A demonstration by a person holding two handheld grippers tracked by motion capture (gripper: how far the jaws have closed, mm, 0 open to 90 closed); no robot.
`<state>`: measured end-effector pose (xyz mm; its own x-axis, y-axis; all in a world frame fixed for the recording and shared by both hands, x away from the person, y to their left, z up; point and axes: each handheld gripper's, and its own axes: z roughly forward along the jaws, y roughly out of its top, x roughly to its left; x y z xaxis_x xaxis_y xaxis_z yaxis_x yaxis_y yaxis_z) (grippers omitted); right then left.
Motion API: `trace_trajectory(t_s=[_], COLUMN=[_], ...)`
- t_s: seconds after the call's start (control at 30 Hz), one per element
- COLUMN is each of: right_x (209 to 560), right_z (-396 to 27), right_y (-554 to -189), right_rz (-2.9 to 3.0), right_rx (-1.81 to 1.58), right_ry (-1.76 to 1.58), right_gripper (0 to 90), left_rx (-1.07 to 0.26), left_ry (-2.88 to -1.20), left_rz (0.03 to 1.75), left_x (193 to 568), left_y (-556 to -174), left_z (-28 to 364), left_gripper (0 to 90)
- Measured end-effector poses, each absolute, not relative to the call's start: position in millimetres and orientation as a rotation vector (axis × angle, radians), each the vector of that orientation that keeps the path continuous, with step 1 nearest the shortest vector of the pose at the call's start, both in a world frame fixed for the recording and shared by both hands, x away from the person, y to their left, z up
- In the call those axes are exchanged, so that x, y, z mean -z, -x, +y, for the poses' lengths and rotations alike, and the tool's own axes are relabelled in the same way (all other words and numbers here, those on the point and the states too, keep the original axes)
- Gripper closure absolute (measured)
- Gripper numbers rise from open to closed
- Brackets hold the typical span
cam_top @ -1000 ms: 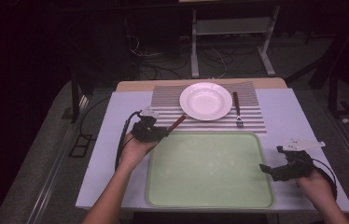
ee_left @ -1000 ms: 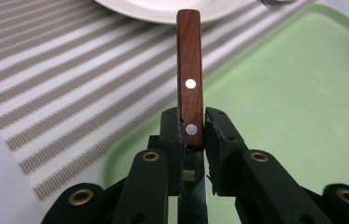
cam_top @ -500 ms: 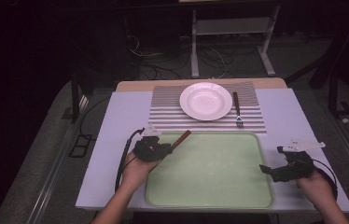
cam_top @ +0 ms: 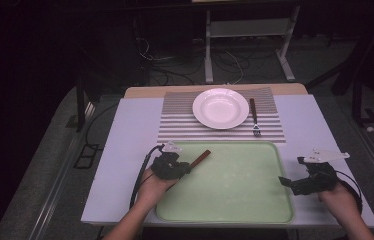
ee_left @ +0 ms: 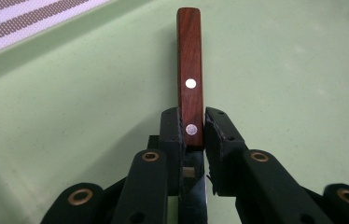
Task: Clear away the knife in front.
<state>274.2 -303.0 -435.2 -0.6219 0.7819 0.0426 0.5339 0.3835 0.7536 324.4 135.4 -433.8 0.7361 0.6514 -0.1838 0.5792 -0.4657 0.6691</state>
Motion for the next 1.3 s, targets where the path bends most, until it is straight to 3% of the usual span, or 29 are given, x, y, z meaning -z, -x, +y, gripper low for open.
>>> trace_trajectory(t_s=[0.43, 0.53, 0.6, 0.7, 1.3], right_x=[435.6, 435.4, 435.5, 435.3, 434.9], right_z=[-302.3, -302.2, -302.0, -301.6, -300.6], right_y=[-274.8, -274.7, -275.0, -275.4, -274.6], right_rz=[2.333, 2.332, 2.334, 2.334, 2.337], right_rx=[-1.092, -1.095, -1.093, -1.092, -1.075], right_ry=[-1.14, -1.138, -1.133, -1.134, -1.133], right_gripper=[0.0, 0.0, 0.0, 0.0, 0.0], left_rx=[-0.105, -0.093, -0.088, -0.101, -0.063], left_ry=[-2.128, -2.105, -2.107, -2.139, -2.243], left_rz=[0.889, 0.862, 0.839, 0.821, 0.808], left_x=[430.0, 428.9, 428.0, 429.4, 442.4], left_y=[-324.0, -322.3, -322.0, -322.6, -334.7], left_z=[139.7, 139.9, 139.3, 136.3, 124.2], left_gripper=[71.4, 75.0, 84.5, 89.5, 89.5])
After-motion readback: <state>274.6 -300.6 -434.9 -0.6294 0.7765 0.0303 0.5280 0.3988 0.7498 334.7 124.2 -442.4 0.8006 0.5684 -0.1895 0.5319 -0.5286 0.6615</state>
